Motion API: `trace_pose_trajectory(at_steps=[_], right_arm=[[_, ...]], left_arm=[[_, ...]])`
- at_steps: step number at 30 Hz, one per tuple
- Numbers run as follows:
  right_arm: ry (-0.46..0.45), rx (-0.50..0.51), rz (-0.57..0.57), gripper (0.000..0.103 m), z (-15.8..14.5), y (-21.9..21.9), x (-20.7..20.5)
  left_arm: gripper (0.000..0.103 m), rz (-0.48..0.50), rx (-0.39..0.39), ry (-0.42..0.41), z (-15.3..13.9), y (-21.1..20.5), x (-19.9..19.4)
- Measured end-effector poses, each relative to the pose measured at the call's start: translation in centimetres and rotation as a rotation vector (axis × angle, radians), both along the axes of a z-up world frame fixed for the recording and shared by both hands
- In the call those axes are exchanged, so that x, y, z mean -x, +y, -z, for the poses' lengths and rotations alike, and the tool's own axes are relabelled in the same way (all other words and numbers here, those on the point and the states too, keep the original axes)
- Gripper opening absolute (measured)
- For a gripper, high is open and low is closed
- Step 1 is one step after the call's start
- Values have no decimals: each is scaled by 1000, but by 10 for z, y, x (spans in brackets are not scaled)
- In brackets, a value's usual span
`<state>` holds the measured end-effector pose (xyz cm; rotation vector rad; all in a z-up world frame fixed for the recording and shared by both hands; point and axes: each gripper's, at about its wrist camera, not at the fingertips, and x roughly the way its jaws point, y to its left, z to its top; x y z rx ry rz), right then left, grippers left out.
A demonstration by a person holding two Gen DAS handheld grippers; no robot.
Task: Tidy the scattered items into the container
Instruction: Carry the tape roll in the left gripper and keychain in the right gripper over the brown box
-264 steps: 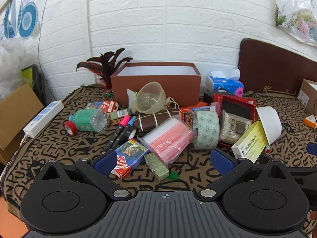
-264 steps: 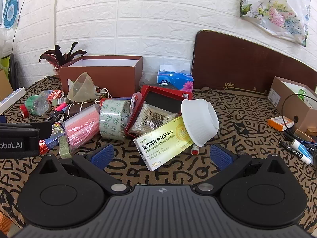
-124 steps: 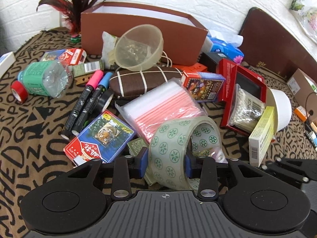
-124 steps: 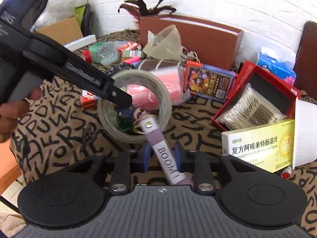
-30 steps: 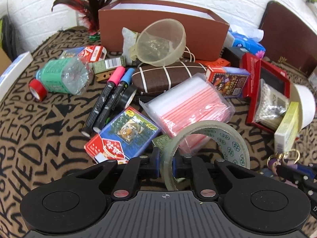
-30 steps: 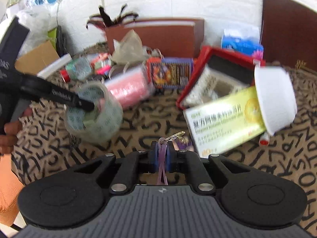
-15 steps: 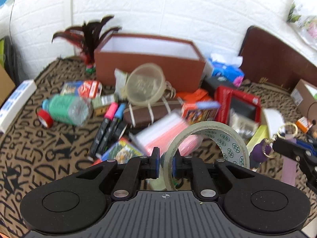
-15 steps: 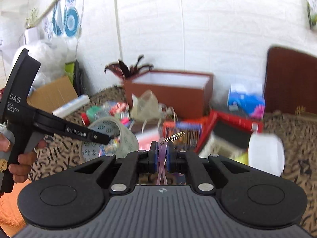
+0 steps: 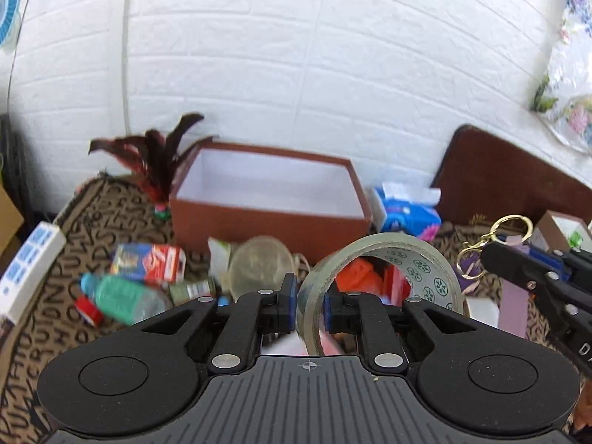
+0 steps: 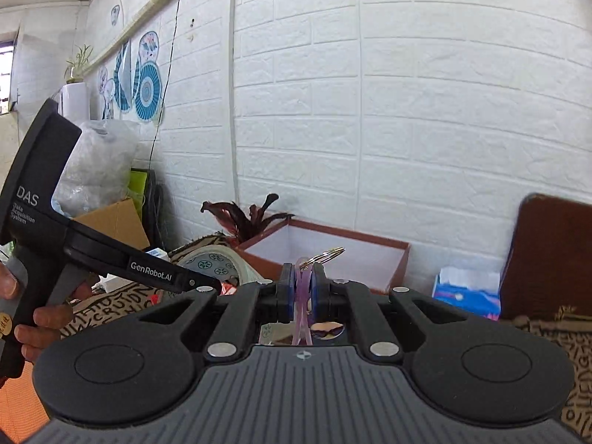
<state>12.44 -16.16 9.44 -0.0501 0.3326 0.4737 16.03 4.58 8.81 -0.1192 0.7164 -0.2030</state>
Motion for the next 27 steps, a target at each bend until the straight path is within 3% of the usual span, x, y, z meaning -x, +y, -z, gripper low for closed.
trace_pose_trajectory(at_steps=[10, 15, 20, 27], right_arm=[[-18, 40, 10, 9, -13, 23, -78], [41, 3, 34, 9, -11, 27, -132], [70, 35, 49, 9, 2, 38, -178], [154, 63, 76, 9, 37, 48, -240]], left_arm=[[10, -41, 6, -8, -21, 18, -78], [10, -71, -1, 12, -15, 27, -123], [10, -88, 3, 32, -1, 32, -171], [10, -91, -25, 95, 39, 28, -228]])
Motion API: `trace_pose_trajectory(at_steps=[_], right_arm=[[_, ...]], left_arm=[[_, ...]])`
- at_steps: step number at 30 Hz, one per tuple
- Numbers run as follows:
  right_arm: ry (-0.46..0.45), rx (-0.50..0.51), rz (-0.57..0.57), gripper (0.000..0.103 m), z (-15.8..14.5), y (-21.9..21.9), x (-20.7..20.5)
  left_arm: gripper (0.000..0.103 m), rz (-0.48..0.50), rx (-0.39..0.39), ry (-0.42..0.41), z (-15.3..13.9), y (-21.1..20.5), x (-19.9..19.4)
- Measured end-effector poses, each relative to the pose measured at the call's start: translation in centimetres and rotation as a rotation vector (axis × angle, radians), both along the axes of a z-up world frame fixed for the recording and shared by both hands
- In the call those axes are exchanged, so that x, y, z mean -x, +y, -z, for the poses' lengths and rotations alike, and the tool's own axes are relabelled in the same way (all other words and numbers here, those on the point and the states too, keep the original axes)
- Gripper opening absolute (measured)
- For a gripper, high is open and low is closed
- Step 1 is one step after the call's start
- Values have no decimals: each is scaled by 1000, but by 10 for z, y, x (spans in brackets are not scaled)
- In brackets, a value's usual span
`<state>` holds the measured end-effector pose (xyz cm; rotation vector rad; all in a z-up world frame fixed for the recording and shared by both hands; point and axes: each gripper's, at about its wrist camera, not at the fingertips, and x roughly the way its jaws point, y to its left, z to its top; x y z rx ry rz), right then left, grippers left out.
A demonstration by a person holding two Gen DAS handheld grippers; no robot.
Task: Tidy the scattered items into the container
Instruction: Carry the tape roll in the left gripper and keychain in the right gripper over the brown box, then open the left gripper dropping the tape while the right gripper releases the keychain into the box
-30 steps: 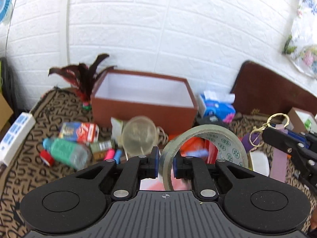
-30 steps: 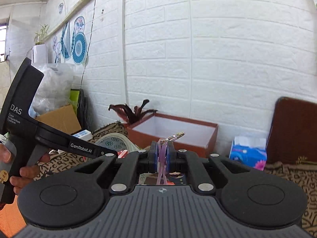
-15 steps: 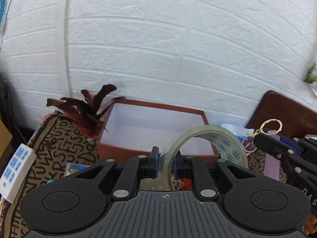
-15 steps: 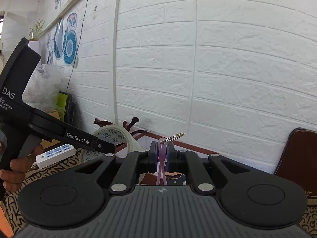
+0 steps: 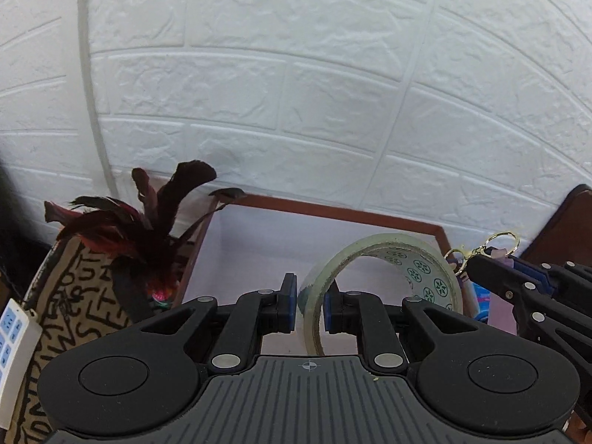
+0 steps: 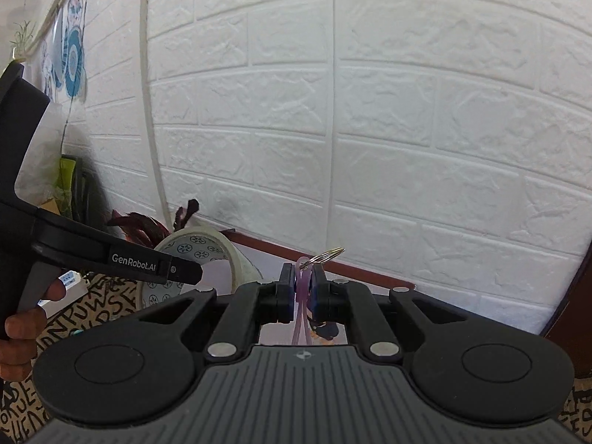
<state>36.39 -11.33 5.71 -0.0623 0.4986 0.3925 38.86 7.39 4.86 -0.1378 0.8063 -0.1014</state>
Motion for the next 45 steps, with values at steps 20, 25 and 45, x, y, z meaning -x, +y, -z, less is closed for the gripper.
trace_pose_trajectory(at_steps=[20, 25, 45], right_arm=[[213, 139, 33, 10, 81, 12, -89], [239, 200, 37, 10, 92, 17, -95], [148, 300, 11, 96, 91, 28, -77]], left_arm=[[11, 20, -101, 146, 81, -6, -80], [11, 20, -118, 177, 91, -6, -87], [92, 25, -166, 78, 69, -3, -53]])
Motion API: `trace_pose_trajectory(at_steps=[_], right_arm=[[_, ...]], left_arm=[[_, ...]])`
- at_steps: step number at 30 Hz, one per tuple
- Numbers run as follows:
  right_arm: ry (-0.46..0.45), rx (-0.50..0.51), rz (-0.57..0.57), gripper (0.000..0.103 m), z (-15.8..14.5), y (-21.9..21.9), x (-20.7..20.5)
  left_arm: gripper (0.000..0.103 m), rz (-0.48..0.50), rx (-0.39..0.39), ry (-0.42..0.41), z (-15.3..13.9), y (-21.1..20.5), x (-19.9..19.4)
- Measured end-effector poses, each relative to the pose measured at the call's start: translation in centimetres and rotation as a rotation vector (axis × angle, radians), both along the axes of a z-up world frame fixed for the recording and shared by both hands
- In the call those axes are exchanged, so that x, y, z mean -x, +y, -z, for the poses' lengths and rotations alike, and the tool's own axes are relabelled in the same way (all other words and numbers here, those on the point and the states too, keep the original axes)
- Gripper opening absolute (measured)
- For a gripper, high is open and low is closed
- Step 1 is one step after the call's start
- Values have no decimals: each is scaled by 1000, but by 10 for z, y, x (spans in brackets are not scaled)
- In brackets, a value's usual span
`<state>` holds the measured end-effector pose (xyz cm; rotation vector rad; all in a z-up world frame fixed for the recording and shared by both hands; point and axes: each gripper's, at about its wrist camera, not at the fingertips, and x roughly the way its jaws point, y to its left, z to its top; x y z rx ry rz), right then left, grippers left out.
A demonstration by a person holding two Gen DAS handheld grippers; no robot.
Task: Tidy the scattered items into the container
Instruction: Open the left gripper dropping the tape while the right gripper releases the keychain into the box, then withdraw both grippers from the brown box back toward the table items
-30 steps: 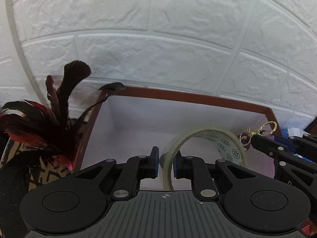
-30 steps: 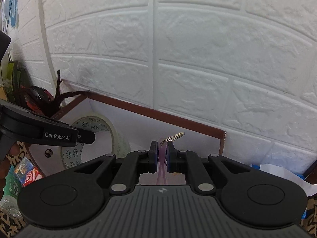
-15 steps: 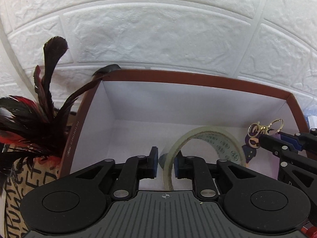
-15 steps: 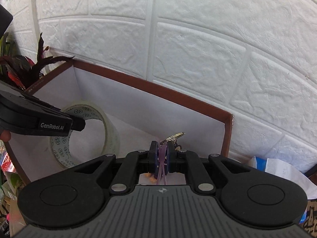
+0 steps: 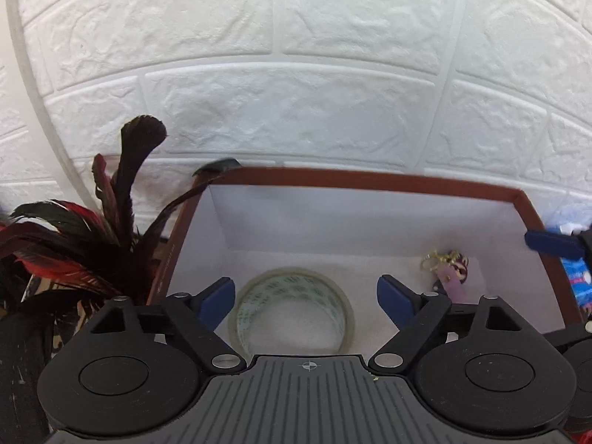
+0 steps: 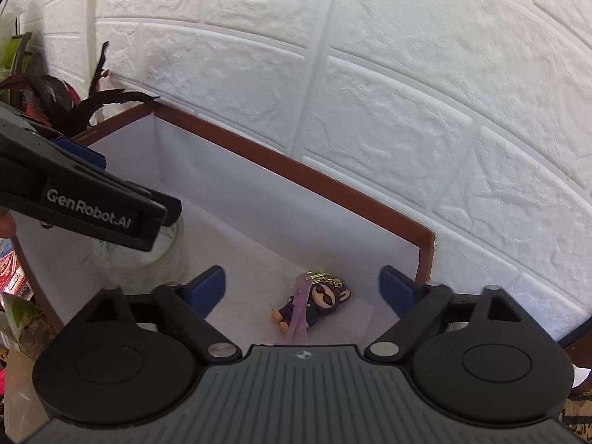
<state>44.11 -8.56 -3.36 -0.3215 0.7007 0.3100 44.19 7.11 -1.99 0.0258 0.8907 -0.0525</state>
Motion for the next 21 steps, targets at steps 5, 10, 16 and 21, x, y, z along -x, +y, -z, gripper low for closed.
trace_pose_trajectory(at_steps=[5, 10, 16, 21], right_arm=[[-1, -8, 5, 99, -6, 4, 4], [0, -32, 10, 99, -11, 1, 13], [-18, -57, 13, 99, -25, -2, 26], [-43, -95, 17, 100, -39, -5, 39]], left_arm=[[92, 14, -40, -6, -2, -11, 6], [92, 14, -39, -15, -5, -15, 15], [92, 3, -57, -71, -27, -22, 24], [92, -21, -24, -106, -41, -22, 37]])
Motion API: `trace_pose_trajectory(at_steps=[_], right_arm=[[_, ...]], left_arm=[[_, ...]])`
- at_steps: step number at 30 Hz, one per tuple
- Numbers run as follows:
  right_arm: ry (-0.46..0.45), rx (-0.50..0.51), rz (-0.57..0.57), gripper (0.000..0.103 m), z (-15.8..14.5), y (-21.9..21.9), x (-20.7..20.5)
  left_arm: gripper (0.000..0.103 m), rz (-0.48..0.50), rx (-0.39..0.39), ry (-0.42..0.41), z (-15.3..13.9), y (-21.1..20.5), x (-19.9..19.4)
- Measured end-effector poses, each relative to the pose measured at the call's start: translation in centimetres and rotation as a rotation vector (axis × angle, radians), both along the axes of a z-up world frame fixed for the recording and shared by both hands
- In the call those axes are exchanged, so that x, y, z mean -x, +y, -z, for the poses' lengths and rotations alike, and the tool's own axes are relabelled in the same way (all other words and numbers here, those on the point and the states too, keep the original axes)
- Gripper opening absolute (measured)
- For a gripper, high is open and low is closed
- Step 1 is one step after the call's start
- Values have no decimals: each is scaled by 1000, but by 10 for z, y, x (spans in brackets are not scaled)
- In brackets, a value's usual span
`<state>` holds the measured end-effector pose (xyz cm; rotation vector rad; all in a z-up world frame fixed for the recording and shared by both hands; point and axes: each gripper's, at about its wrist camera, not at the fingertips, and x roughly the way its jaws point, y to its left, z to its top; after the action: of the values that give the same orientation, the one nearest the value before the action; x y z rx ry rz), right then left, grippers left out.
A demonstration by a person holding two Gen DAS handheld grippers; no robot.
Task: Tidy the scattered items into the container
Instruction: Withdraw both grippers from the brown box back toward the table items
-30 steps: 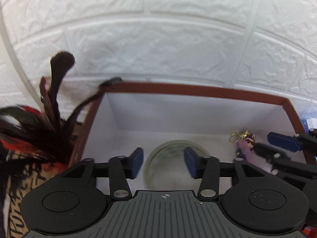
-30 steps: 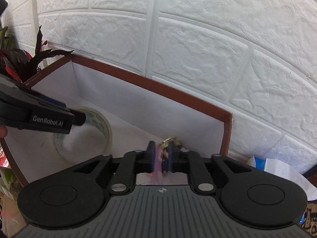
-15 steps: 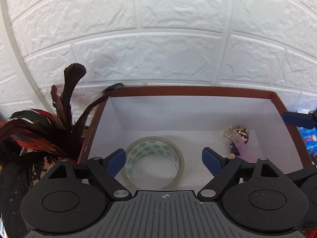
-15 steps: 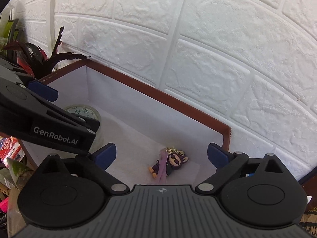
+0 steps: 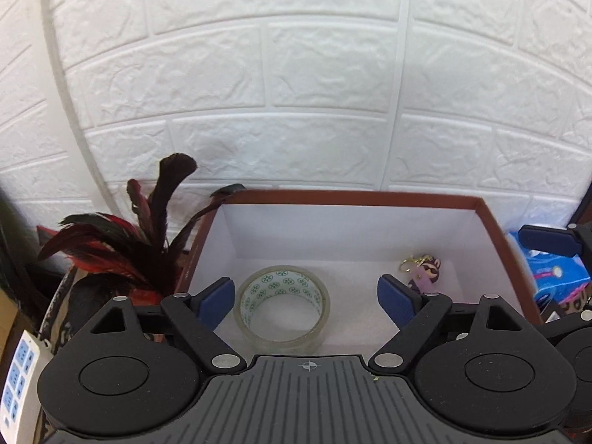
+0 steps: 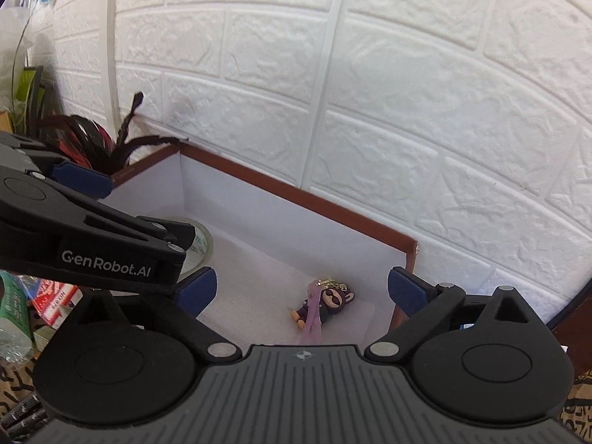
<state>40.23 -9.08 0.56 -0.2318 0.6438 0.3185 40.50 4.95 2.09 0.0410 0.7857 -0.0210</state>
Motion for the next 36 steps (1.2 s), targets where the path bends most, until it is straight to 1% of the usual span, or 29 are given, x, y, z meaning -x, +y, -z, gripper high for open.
trace_pose_trajectory(at_steps=[4, 9, 11, 14, 18, 22, 30, 36], right_arm=[[-18, -16, 16, 100, -10, -2, 12], [-31, -53, 26, 100, -20, -8, 32], [-38, -66, 31, 100, -25, -10, 40], [-55, -81, 24, 100, -32, -12, 56], [-92, -71, 15, 100, -39, -12, 79], [-108, -90, 5, 100, -44, -13, 101], [-163, -50, -3, 100, -44, -10, 149], [-175, -15, -3, 101, -38, -8, 182]], left_arm=[[93, -28, 23, -25, -10, 1, 16], [93, -39, 7, -64, -23, -3, 39], [93, -44, 18, -78, -26, -2, 49], [93, -61, 45, -101, -30, 2, 68], [95, -82, 45, -141, -35, 4, 95], [96, -98, 68, -161, -39, 6, 120], [98, -108, 61, -211, -39, -4, 171], [98, -110, 69, -220, -32, -12, 202]])
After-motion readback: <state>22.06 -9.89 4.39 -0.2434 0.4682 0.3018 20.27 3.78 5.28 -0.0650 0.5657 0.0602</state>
